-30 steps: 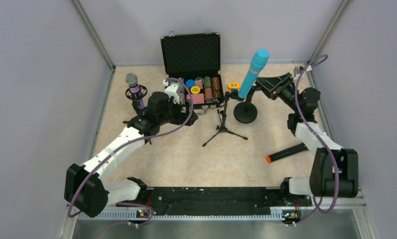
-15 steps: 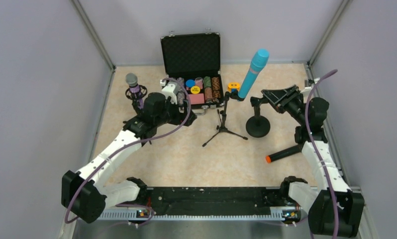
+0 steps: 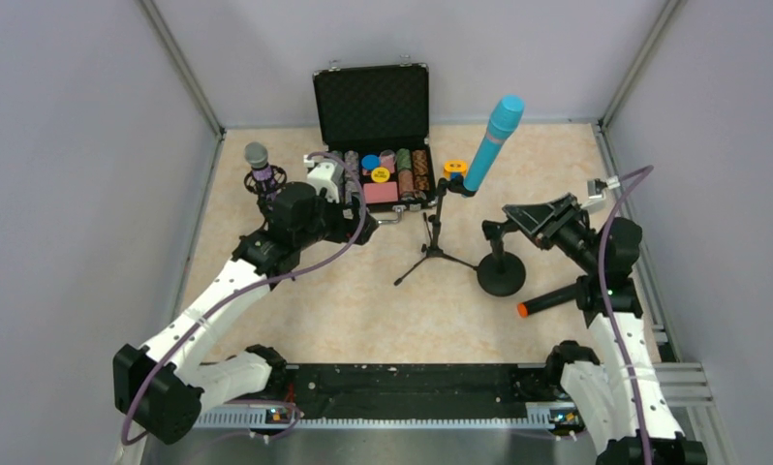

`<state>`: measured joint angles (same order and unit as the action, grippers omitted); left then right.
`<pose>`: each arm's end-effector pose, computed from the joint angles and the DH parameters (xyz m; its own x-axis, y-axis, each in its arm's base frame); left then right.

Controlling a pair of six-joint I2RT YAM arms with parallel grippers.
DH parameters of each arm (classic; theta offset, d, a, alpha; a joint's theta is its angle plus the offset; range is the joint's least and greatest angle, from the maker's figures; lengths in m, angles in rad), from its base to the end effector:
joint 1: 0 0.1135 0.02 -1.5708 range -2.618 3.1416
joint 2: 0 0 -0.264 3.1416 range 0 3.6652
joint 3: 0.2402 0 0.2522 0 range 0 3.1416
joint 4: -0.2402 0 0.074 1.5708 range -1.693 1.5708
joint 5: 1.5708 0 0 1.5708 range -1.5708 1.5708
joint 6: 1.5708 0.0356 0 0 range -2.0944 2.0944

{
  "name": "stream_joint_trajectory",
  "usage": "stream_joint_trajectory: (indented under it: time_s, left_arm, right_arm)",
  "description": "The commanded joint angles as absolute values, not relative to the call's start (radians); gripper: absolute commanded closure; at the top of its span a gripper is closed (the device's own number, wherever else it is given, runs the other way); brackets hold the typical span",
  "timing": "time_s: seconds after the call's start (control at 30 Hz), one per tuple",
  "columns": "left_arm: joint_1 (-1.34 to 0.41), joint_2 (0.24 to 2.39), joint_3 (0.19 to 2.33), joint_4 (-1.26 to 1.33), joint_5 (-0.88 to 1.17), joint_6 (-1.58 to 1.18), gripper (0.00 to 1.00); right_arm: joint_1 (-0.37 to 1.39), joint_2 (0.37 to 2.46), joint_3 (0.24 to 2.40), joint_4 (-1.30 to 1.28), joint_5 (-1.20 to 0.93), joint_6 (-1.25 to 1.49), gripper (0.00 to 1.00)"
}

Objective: Attach the microphones to the stand

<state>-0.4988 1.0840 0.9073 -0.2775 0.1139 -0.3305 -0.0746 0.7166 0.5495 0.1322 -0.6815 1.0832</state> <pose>0.2145 -0.1215 0.3149 -0.5478 -0.0687 -0.8338 0.4094 0.8471 -0.3388 0.1752 0.0094 0.3018 -0.5198 0.7269 -0.4488 -0.2363 0.3825 0.8932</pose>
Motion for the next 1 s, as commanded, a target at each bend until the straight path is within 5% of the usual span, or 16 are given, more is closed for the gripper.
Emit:
stream_joint_trajectory:
  time_s: [0.0,0.33,0.97]
  left_arm:
    - [-0.500,1.055,0.912,-0.253,0.093,-0.316,0.02]
    - [-0.501,1.068,0.905,-0.241,0.101,-0.324,0.02]
    - [-0.501,1.081,0.893,-0.220,0.106,-0.339,0.02]
  right_arm:
    - [-0.020,0.634,0.530,0.151,-0.658,1.142,1.00]
    - [0.136,0.553,0.427,0.241,-0.480,1.273,1.00]
    - [0.584,0.747,0.344,0.603,-0.032,1.299,1.00]
